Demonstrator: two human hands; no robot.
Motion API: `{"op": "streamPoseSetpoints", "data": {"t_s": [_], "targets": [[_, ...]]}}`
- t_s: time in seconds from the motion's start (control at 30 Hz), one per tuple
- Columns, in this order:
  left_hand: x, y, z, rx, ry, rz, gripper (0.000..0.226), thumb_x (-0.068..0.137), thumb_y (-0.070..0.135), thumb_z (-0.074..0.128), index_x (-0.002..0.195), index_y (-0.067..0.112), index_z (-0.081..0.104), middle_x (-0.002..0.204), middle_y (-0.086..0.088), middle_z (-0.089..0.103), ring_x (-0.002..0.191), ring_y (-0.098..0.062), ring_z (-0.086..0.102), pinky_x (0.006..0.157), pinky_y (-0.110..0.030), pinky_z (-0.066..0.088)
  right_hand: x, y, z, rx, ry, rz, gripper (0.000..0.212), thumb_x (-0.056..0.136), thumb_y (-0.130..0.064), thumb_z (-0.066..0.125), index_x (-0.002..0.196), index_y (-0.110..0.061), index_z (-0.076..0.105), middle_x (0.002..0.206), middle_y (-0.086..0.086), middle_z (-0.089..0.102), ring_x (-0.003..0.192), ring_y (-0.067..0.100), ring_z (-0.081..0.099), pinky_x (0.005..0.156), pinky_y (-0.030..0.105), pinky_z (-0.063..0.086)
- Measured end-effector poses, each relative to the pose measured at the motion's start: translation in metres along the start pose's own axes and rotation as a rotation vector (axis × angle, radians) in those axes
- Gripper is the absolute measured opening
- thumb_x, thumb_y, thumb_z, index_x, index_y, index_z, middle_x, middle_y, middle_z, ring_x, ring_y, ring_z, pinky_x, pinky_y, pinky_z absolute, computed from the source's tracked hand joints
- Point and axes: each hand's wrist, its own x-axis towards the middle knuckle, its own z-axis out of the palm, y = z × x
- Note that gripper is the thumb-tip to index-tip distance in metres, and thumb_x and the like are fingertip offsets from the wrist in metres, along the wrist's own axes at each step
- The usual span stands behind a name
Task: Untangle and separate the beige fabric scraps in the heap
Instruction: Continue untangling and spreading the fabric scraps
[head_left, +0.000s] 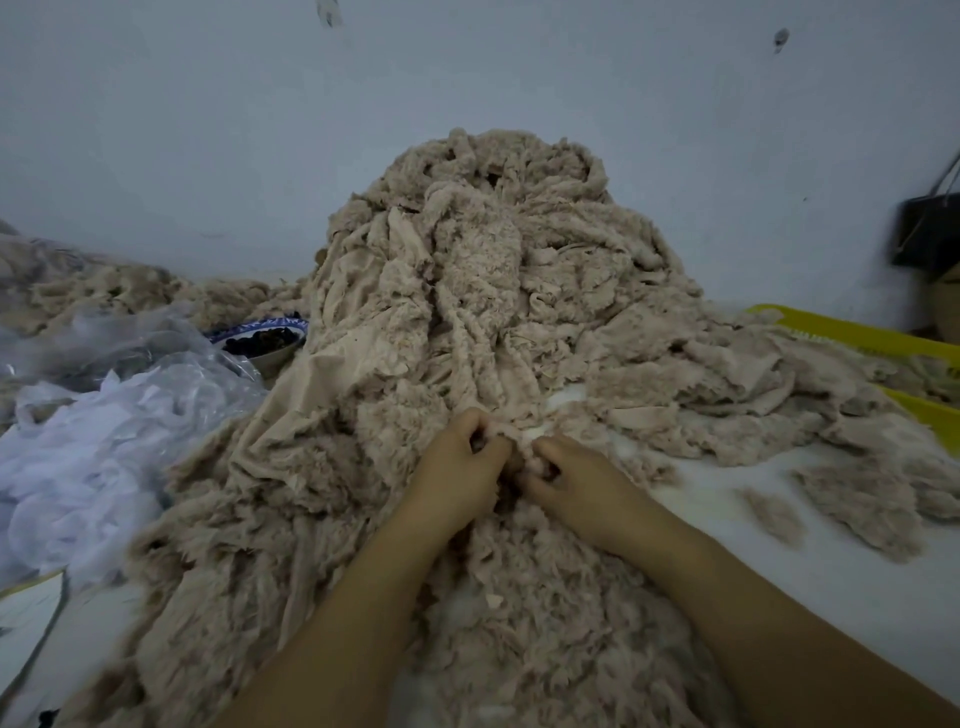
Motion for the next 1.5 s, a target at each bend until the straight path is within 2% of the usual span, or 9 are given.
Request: {"op": "streamPoseSetpoints", "data": {"t_s": [0.1, 0.3, 0.43, 0.67, 0.9, 1.13, 1.2, 1.33, 1.5], "targets": [[-0.005, 0.007, 0.000, -0.158, -0.001, 0.038, 0.035, 0.095, 0.031, 0.058, 0.065, 0.021, 0.044, 0.059, 0.008, 0.042, 0.053, -0.008, 0.042, 0.051, -0.022, 0.035, 0.000, -0.002, -0.009, 0.148, 0.202, 0.021, 0.031, 0.098, -0.023, 0.053, 0.070, -0.029, 0.043, 0.074, -0.007, 0.045, 0.064, -0.007, 0.045, 0.056, 0.018, 0.031], [-0.006, 0.013, -0.006, -0.304, 0.150, -0.178, 0.054, 0.098, 0.048, 0.047, 0.052, 0.027, 0.067, 0.058, 0.011, 0.067, 0.049, -0.005, 0.058, 0.053, -0.022, 0.041, -0.009, -0.015, -0.025, 0.407, 0.415, -0.039, 0.024, 0.102, -0.019, 0.046, 0.106, -0.029, 0.067, 0.114, -0.021, 0.056, 0.102, -0.018, 0.049, 0.077, -0.002, 0.036], [-0.008, 0.012, -0.005, -0.341, -0.018, -0.317, 0.054, 0.092, 0.069, 0.049, 0.065, 0.031, 0.077, 0.058, 0.012, 0.070, 0.050, -0.001, 0.064, 0.061, -0.026, 0.047, -0.016, -0.037, -0.021, 0.473, 0.192, -0.113, 0.025, 0.087, -0.036, 0.043, 0.079, -0.036, 0.066, 0.077, -0.017, 0.065, 0.064, 0.006, 0.057, 0.056, 0.013, 0.042], [0.002, 0.014, -0.019, -1.113, -0.122, -0.481, 0.036, 0.083, 0.024, 0.072, 0.111, 0.002, 0.073, 0.108, -0.021, 0.074, 0.091, -0.030, 0.075, 0.066, -0.040, 0.062, -0.017, -0.032, -0.015, 0.420, 0.080, -0.160, 0.038, 0.090, -0.042, 0.043, 0.075, -0.015, 0.064, 0.074, 0.012, 0.058, 0.062, 0.021, 0.052, 0.056, 0.027, 0.039], [0.010, 0.005, -0.027, -1.321, 0.006, -0.273, 0.027, 0.092, 0.025, 0.062, 0.073, 0.016, 0.080, 0.076, 0.003, 0.068, 0.067, -0.009, 0.067, 0.065, -0.024, 0.058, -0.009, -0.016, -0.014, 0.390, 0.214, 0.052, 0.057, 0.097, -0.052, 0.044, 0.067, -0.005, 0.055, 0.051, -0.009, 0.051, 0.046, 0.000, 0.048, 0.047, 0.013, 0.035], [-0.005, 0.021, -0.014, -1.046, -0.200, -0.172, 0.019, 0.082, 0.031, 0.065, 0.081, 0.018, 0.079, 0.083, -0.001, 0.071, 0.076, -0.013, 0.071, 0.071, -0.028, 0.060, -0.004, -0.013, -0.015, 0.351, 0.226, 0.076, 0.035, 0.084, -0.076, 0.049, 0.108, -0.051, 0.051, 0.116, -0.035, 0.046, 0.095, -0.026, 0.046, 0.067, 0.006, 0.041], [-0.008, 0.024, -0.012, -0.947, -0.185, -0.161, 0.020, 0.081, 0.034, 0.066, 0.080, 0.020, 0.081, 0.084, -0.001, 0.073, 0.079, -0.012, 0.070, 0.077, -0.026, 0.058, -0.005, -0.016, -0.012, 0.365, 0.131, 0.036, 0.031, 0.084, -0.076, 0.050, 0.105, -0.053, 0.054, 0.107, -0.038, 0.056, 0.093, -0.025, 0.050, 0.066, 0.001, 0.041], [-0.008, 0.026, -0.011, -0.960, -0.111, -0.161, 0.021, 0.082, 0.038, 0.065, 0.078, 0.023, 0.079, 0.079, 0.005, 0.072, 0.076, -0.009, 0.069, 0.073, -0.026, 0.055, -0.004, -0.014, -0.006, 0.220, 0.112, -0.007, 0.038, 0.095, -0.056, 0.049, 0.090, -0.020, 0.062, 0.078, -0.001, 0.061, 0.070, 0.013, 0.056, 0.055, 0.016, 0.036], [-0.004, 0.025, -0.016, -1.310, -0.012, -0.137, 0.024, 0.097, 0.031, 0.054, 0.082, 0.018, 0.069, 0.065, 0.006, 0.060, 0.058, -0.008, 0.063, 0.056, -0.023, 0.055, -0.004, -0.029, -0.010, 0.094, 0.186, -0.152, 0.042, 0.092, -0.062, 0.032, 0.062, -0.033, 0.038, 0.060, -0.010, 0.039, 0.058, 0.003, 0.042, 0.054, 0.021, 0.031]]}}
